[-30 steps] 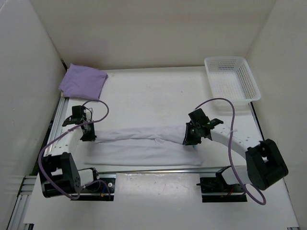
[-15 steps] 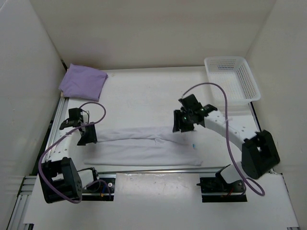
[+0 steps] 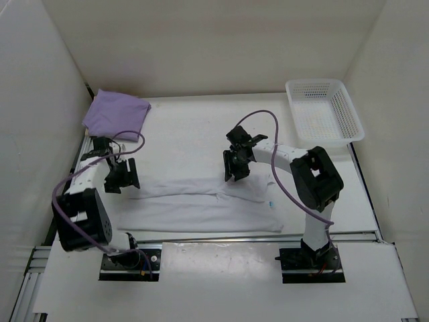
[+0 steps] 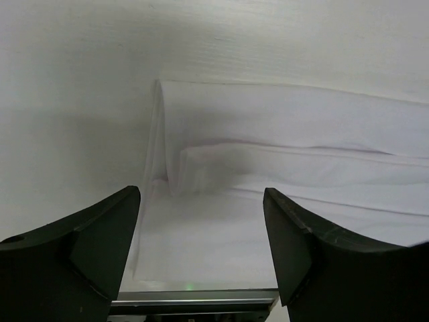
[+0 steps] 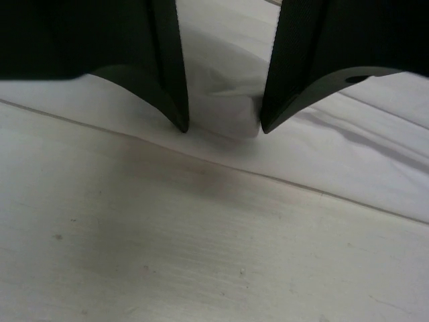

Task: Fold and stack the t-shirts
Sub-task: Fold the other side of the tshirt into a rectangle

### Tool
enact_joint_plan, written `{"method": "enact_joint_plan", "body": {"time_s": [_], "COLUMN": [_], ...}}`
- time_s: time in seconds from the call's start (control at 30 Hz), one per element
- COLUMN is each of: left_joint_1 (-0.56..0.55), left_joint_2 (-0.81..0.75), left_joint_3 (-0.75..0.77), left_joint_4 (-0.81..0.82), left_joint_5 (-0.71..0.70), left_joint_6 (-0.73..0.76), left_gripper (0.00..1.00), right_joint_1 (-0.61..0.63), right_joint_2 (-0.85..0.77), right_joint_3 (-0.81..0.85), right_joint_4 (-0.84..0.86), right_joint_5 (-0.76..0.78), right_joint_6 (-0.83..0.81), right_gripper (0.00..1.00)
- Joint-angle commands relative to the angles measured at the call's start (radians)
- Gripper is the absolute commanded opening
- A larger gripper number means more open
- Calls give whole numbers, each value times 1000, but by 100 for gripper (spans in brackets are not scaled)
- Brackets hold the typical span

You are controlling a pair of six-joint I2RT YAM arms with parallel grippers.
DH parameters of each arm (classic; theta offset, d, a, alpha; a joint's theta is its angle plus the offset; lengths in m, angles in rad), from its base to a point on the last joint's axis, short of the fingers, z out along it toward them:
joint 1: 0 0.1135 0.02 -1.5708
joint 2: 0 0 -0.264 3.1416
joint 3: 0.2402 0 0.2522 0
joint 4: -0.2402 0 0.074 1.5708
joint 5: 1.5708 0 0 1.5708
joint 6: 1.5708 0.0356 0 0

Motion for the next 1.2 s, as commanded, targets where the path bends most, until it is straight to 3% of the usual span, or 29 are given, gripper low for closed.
{"method": "enact_joint_plan", "body": {"time_s": [0.0, 0.13, 0.33, 0.37, 0.47, 0.5, 0.77, 1.0, 1.17], "left_joint_1": [3, -31, -31, -31, -31, -31, -31, -31, 27], "left_joint_2": [86, 127, 114, 105, 63, 54, -43, -93, -162], "left_joint_3": [36, 36, -14, -14, -14, -14, -73, -167, -188], "left_joint_4": [11, 11, 11, 11, 11, 11, 11, 11, -13], "left_joint_5": [26, 37, 37, 37, 23, -3, -87, -109, -106], "left_joint_6": [1, 1, 1, 1, 1, 1, 1, 1, 1], "left_gripper": [84, 76, 39, 30, 19, 11, 11, 29, 56], "right_joint_1": [11, 29, 29, 40, 51, 61, 129, 149, 209], "right_joint_2": [-23, -49, -105, -128, -193, -210, -306, -306, -316], "right_joint_3": [42, 10, -67, -87, -117, -127, -236, -279, -297], "right_joint_4": [-6, -6, 4, 4, 4, 4, -79, -125, -168], "right_joint_5": [-1, -10, -29, -29, -29, -29, -39, -58, -69], "right_joint_6": [3, 3, 13, 13, 22, 22, 53, 74, 74], "right_gripper": [48, 28, 3, 3, 2, 2, 2, 6, 20]}}
